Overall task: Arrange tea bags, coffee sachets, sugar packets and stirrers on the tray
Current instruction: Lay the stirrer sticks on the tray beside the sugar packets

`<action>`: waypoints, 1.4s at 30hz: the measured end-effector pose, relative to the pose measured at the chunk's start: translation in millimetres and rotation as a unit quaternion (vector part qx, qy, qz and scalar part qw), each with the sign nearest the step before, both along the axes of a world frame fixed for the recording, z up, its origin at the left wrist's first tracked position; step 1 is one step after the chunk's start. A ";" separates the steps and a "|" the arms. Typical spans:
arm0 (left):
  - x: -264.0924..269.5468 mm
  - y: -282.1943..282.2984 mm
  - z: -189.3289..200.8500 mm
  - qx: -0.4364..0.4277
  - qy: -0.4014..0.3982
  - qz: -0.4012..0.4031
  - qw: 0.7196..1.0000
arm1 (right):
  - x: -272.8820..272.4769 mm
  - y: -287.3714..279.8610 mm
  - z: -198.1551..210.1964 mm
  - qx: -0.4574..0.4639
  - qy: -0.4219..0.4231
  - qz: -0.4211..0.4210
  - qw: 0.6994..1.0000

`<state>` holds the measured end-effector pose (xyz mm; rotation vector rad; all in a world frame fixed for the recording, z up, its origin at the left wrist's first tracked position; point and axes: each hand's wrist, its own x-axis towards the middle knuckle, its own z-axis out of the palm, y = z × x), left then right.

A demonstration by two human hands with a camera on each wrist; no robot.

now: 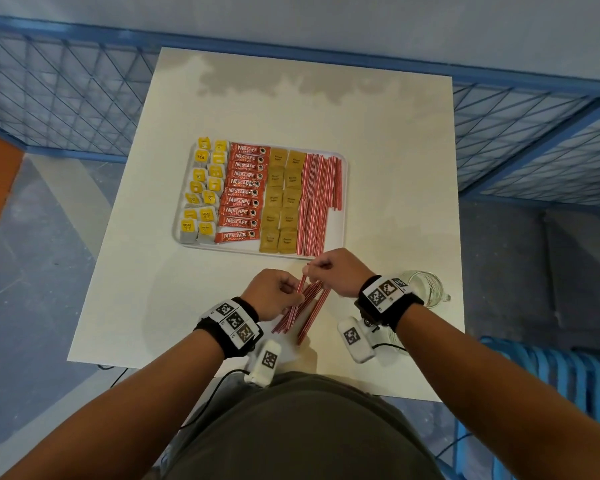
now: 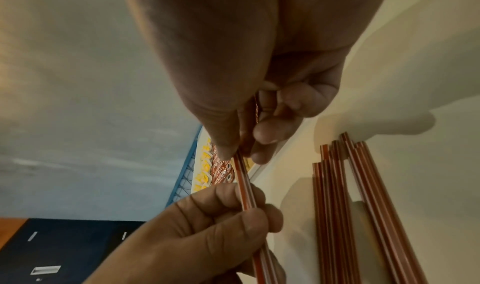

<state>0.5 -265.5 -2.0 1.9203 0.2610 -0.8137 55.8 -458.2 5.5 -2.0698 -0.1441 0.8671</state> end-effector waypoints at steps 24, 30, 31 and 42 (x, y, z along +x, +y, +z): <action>5.7 -4.2 7.3 -0.078 -0.012 0.091 0.993 | -1.6 2.1 -0.8 0.063 0.034 -0.087 0.994; 9.8 -8.0 1.3 -0.051 0.000 0.078 0.996 | 26.1 -5.8 15.2 0.009 -0.002 -0.077 0.997; 9.6 -7.6 -2.1 -0.025 -0.005 0.059 0.998 | 35.8 -9.2 18.3 -0.007 -0.011 -0.074 0.997; 4.2 -13.1 -10.2 0.230 -0.068 -0.214 0.947 | 130.6 -27.7 9.8 -0.121 -0.029 -0.079 0.989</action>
